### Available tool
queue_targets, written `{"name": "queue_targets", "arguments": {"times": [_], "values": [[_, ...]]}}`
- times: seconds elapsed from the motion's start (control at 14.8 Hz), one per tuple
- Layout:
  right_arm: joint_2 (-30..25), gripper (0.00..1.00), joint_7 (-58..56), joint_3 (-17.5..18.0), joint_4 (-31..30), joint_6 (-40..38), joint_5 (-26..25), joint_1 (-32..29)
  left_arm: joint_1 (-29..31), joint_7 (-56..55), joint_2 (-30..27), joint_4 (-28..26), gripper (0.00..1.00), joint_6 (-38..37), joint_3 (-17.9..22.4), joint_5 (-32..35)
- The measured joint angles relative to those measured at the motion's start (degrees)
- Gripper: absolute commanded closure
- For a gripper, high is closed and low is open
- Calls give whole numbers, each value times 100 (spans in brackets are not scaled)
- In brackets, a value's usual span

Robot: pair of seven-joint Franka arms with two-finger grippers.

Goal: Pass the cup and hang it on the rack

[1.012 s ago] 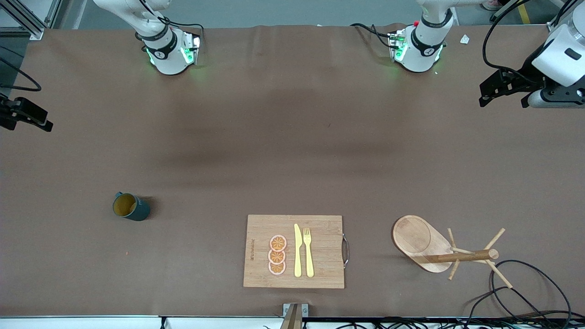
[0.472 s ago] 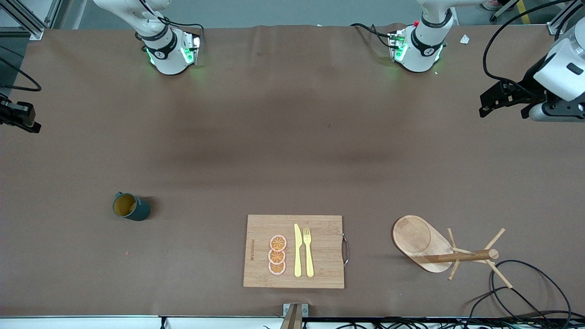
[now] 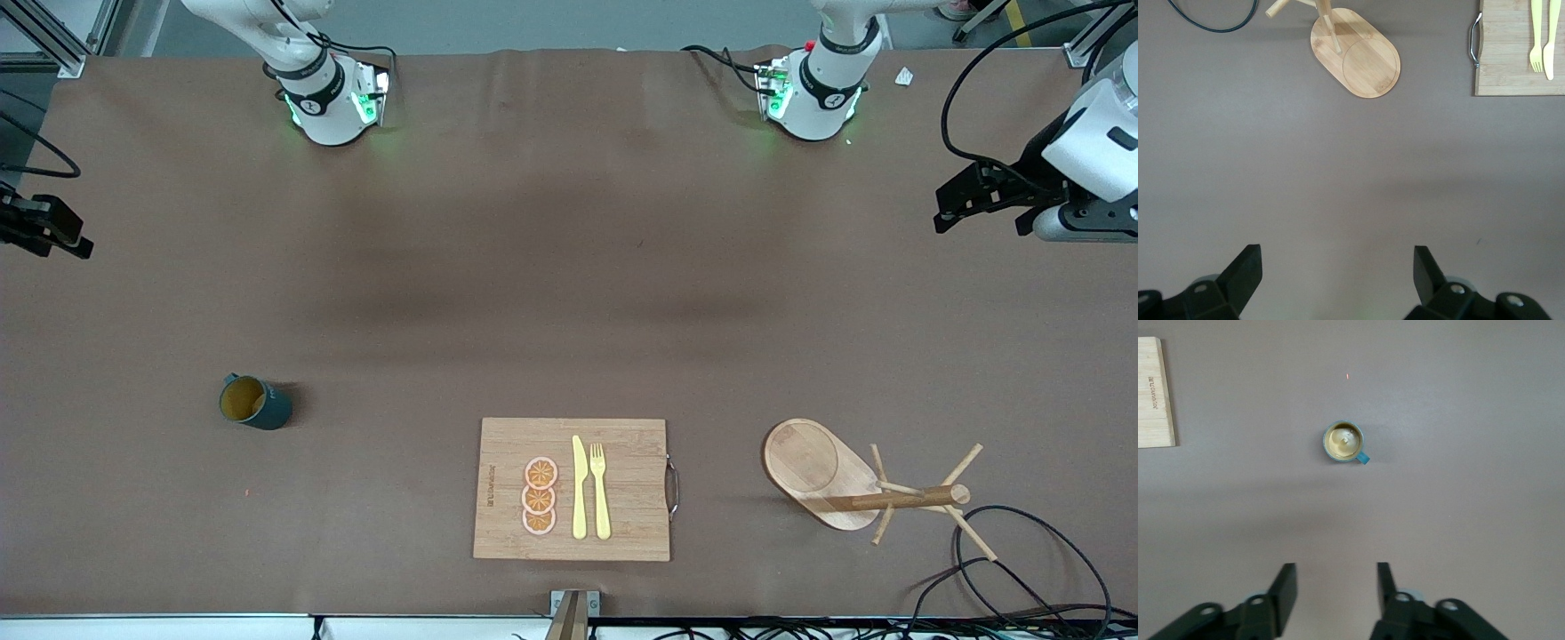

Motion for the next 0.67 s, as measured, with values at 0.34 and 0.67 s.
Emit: {"name": "queue_targets", "arguments": {"times": [0.34, 0.67], "values": [[0, 0, -2, 0, 0, 0, 0, 0, 2, 0, 0, 28, 0, 0, 0, 0], [67, 0, 0, -2, -21, 92, 0, 0, -2, 0, 0, 29, 0, -2, -2, 0]]}}
